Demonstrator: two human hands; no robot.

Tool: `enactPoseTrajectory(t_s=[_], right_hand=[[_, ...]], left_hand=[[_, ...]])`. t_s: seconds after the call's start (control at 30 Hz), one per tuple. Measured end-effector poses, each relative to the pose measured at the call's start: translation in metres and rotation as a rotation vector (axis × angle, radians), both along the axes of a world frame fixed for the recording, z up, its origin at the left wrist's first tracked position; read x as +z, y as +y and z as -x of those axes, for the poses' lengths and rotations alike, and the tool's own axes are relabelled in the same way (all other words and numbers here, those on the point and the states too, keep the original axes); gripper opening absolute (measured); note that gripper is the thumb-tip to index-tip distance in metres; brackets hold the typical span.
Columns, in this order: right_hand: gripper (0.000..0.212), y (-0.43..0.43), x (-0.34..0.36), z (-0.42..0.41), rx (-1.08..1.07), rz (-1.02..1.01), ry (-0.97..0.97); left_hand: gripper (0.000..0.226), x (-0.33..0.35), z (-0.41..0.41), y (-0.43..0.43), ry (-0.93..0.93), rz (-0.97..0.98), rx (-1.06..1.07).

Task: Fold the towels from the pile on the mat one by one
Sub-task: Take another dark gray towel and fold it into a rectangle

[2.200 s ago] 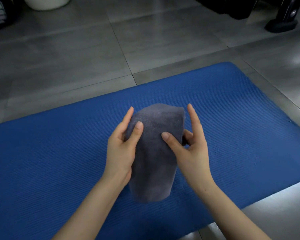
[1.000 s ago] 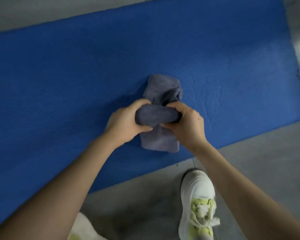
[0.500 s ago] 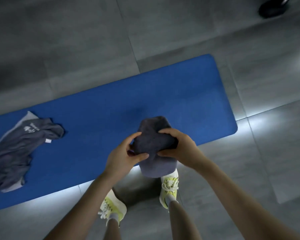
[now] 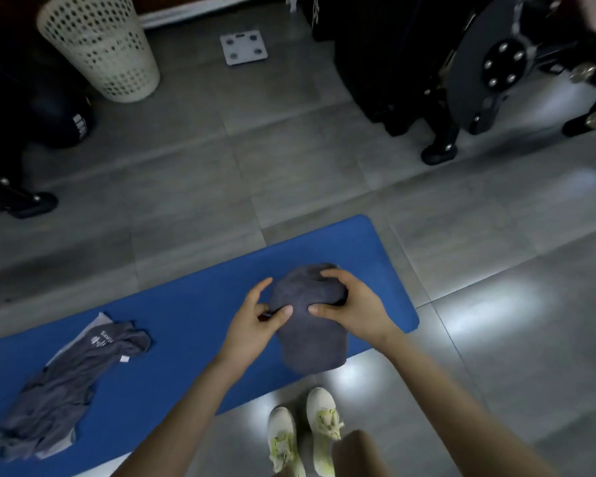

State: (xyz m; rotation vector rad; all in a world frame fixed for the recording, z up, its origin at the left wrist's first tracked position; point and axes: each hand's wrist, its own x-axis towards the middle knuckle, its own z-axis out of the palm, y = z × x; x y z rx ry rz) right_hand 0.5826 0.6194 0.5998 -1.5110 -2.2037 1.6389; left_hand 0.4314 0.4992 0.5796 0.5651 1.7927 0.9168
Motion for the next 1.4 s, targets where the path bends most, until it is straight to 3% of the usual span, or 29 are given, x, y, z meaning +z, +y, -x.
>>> enactPoseTrajectory(t_s=[0.13, 0.3, 0.5, 0.6, 0.77, 1.0, 1.2, 1.4], right_hand=[[0.079, 0.027, 0.037, -0.020, -0.113, -0.073, 0.005], [0.076, 0.094, 0.068, -0.056, -0.143, -0.093, -0.007], [0.050, 0.239, 0.094, -0.113, 0.061, -0.159, -0.008], [0.050, 0.323, 0.114, -0.138, 0.212, -0.195, 0.002], [0.062, 0.451, 0.143, -0.138, 0.370, -0.251, 0.000], [0.062, 0.607, 0.161, -0.082, 0.347, -0.288, 0.088], [0.043, 0.738, 0.163, -0.017, 0.123, -0.315, 0.164], [0.042, 0.843, 0.156, 0.047, -0.002, -0.272, 0.210]], left_hand=[[0.061, 0.037, -0.020, 0.033, 0.034, -0.031, -0.016], [0.054, 0.070, -0.062, 0.103, 0.105, -0.062, -0.022], [0.029, 0.091, -0.119, 0.234, 0.071, -0.100, 0.093], [0.033, 0.105, -0.152, 0.301, 0.026, -0.123, 0.154], [0.022, 0.133, -0.177, 0.409, 0.010, -0.177, 0.300], [0.030, 0.153, -0.133, 0.561, 0.112, -0.244, 0.415], [0.034, 0.143, -0.058, 0.706, 0.154, -0.265, 0.427], [0.032, 0.139, 0.003, 0.819, 0.200, -0.243, 0.447]])
